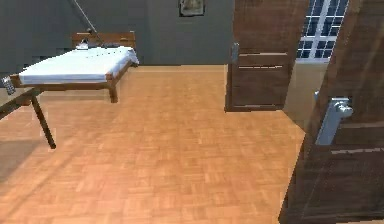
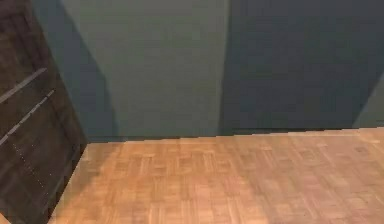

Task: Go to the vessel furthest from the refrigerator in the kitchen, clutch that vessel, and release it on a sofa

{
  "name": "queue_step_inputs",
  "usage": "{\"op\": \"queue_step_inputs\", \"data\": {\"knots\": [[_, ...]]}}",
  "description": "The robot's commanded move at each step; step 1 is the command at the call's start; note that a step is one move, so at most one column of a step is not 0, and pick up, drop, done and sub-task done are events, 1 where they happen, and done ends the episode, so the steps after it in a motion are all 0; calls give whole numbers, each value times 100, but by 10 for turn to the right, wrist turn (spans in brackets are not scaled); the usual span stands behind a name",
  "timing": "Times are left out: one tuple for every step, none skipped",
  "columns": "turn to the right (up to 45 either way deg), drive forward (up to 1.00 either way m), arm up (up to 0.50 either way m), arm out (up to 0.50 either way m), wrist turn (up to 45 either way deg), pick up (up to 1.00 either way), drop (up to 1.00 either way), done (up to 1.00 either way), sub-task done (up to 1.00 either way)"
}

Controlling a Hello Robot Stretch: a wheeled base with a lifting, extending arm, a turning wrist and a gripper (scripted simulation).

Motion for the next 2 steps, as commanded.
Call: {"op": "queue_step_inputs", "data": {"knots": [[0,100,0,0,0,0,0,0,0],[-30,0,0,0,0,0,0,0,0]]}}
